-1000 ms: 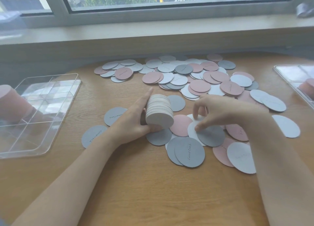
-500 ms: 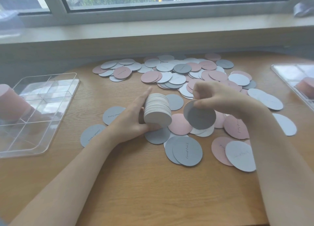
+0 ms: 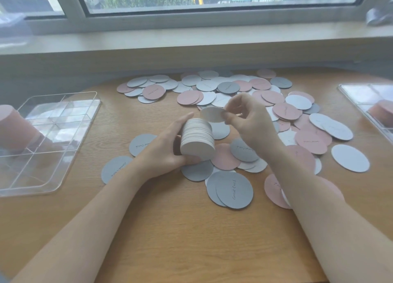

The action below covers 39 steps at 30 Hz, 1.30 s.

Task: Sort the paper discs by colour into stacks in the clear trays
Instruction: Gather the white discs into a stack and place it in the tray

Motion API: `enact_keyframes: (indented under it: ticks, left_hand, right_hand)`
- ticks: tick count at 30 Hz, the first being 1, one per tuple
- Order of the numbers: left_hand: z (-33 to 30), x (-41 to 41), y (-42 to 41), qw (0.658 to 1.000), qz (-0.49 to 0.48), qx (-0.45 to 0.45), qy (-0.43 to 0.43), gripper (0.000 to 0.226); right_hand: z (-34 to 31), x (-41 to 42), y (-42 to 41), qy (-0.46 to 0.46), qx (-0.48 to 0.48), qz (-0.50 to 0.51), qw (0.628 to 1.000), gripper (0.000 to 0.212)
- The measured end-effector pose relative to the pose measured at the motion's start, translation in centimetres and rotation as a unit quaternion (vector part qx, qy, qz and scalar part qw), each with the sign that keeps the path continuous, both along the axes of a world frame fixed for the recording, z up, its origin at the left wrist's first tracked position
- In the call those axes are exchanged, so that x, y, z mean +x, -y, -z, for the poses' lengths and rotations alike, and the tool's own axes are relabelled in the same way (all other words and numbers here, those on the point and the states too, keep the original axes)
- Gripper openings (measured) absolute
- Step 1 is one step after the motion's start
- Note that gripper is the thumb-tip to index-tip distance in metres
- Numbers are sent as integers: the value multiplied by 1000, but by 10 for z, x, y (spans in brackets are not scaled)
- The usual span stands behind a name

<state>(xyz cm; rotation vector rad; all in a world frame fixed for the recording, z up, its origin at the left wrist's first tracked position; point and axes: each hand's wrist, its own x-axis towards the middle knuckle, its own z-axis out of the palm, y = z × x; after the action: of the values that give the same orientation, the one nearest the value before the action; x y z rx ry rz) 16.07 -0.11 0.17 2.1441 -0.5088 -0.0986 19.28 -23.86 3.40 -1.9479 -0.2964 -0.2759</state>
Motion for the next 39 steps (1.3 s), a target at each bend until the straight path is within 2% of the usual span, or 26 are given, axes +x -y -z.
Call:
enact_keyframes:
  ticks: [4, 8, 13, 16, 19, 22, 31, 34, 39]
  left_hand:
    - [2, 1, 0, 1000, 7, 0, 7, 108]
    - [3, 1, -1, 999, -11, 25, 20, 112]
    - [3, 0, -1, 1000, -4, 22, 14, 107]
    - [1, -2, -1, 1000, -5, 21, 15, 105]
    - [-1, -3, -1, 1000, -7, 22, 12, 104]
    - [-1, -3, 0, 1000, -7, 24, 10, 104]
    - [-3, -4, 0, 1000, -6, 17, 5, 105]
    - [-3, -4, 1, 1000, -6, 17, 4, 104]
    - [-2, -3, 0, 1000, -3, 15, 2, 104]
  right_hand:
    - [6, -4, -12, -18, 3, -57, 998, 12]
    - [12, -6, -15, -35, -82, -91, 992, 15]
    - [-5, -6, -1, 42, -190, -78, 978, 20]
    - [-31, -15, 19, -67, -224, -86, 968, 25]
    - [-45, -22, 29, -208, -292, -153, 921, 22]
    - [-46, -23, 30, -267, -324, -172, 891, 24]
    - [-35, -12, 38, -188, -355, -89, 912, 14]
    - [-36, -13, 40, -179, -394, -95, 896, 19]
    - [-40, -17, 41, -221, -462, -77, 855, 38]
